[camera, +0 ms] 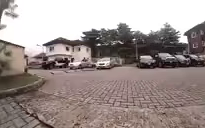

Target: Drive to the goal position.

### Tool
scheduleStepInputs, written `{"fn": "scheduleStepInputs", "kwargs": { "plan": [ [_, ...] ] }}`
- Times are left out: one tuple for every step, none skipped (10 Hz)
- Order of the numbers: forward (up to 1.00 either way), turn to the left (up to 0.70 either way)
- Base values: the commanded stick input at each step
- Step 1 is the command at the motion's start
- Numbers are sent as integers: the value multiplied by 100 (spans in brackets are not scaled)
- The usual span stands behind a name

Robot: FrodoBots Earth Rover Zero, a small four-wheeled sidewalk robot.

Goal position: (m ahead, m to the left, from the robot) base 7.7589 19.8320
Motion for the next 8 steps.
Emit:
{"fn": "scheduleStepInputs", "kwargs": {
  "plan": [
    [70, 0],
    [70, 0],
    [70, 0],
    [70, 0],
    [70, 0],
    [70, 0],
    [70, 0],
    [70, 4]
  ]
}}
